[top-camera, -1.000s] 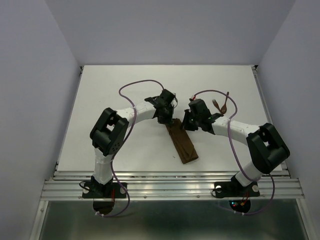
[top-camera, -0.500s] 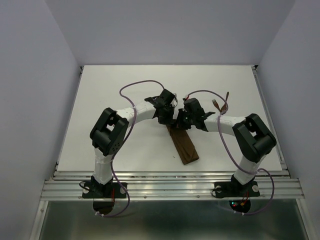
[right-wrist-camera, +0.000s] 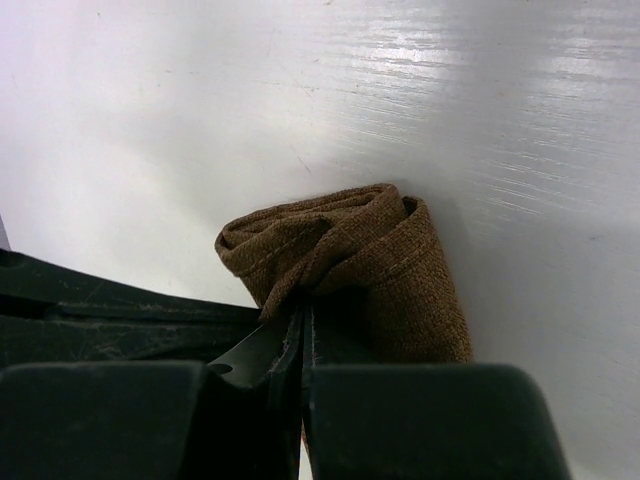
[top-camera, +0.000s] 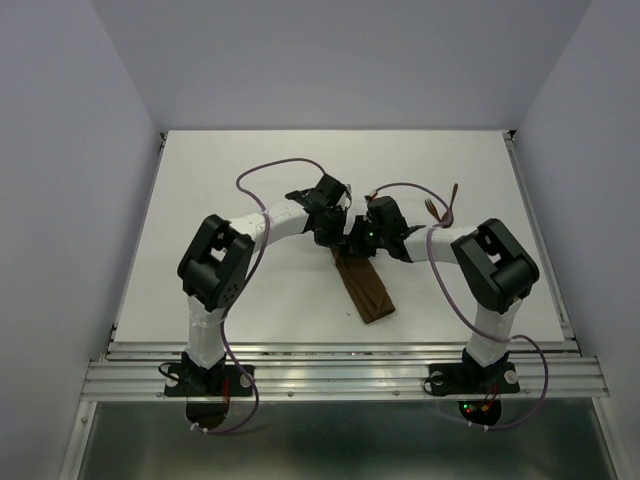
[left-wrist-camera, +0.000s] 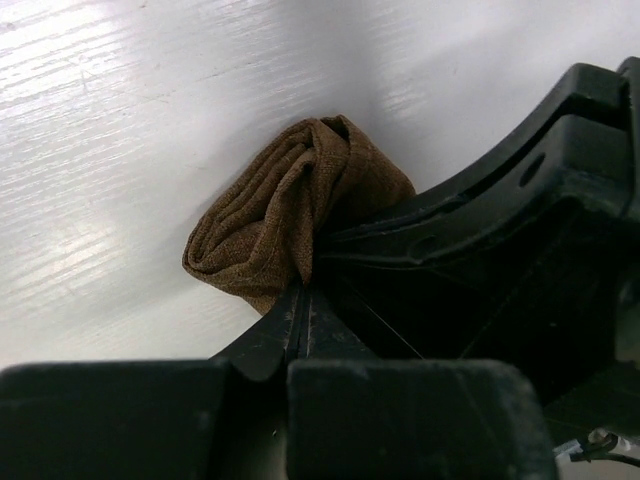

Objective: Fold the napkin into a case and place the utensils inside
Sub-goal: Stuff the top corner of the smaller-rectangle-folded napkin into the folded napkin.

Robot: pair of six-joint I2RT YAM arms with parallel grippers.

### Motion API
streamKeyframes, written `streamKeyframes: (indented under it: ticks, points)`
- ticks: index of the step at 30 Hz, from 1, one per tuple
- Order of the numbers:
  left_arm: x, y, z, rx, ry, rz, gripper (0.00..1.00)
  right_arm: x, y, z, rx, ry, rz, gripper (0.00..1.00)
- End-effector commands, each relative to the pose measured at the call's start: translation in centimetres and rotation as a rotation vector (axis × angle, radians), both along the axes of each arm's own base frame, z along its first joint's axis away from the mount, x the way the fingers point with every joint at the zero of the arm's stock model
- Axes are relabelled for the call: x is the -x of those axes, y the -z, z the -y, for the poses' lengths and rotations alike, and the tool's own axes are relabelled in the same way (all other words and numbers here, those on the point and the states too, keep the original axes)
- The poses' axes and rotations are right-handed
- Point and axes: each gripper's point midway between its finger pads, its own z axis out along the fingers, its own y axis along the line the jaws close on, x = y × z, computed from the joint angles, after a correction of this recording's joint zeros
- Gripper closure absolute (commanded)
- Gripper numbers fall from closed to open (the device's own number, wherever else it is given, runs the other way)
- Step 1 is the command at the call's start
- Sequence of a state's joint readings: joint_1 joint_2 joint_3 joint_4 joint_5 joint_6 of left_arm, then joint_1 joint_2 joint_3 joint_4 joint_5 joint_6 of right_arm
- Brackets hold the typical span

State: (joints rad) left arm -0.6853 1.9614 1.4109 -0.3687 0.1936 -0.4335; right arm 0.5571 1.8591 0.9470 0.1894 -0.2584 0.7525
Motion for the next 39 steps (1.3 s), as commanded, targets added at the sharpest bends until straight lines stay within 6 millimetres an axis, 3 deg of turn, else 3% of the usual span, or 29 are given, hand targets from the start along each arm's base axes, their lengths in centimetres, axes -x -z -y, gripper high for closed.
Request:
streamKeyframes:
  ticks: [1,7,11,14,21,27,33,39]
  points:
    - [1.0,-5.5,3.8,0.190,0.094,0.032,1.00,-0.5,1.1,-0.2,0.019,0.029,0.008,0.99]
    - [0.4,-3.0,2.3,0.135,0.064,0.000,1.00,-0.4,-1.7,-0.3,-0.005,-0.003,0.076,0.99]
    - [0.4,-2.7,2.2,0.127,0.075,0.000,1.00,-0.1,-4.7,0.1,-0.009,-0.032,0.159,0.99]
    - [0.3,-2.9,2.3,0.130,0.074,0.002,1.00,0.6,-5.8,0.6,-0.002,-0.043,0.174,0.99]
    - [0.2,-3.0,2.5,0.140,0.068,-0.002,1.00,2.7,-4.9,3.6,0.111,-0.019,0.149,0.96]
    - [0.1,-3.2,2.6,0.151,0.069,-0.007,1.00,5.1,-3.7,4.7,0.126,-0.043,0.096,0.98]
    - [0.4,-2.7,2.7,0.156,0.068,-0.027,1.00,6.4,-2.0,2.9,0.065,-0.113,0.046,0.99]
    - [0.7,-2.2,2.7,0.153,0.065,-0.041,1.00,4.9,-0.2,2.0,0.071,-0.085,0.022,0.99]
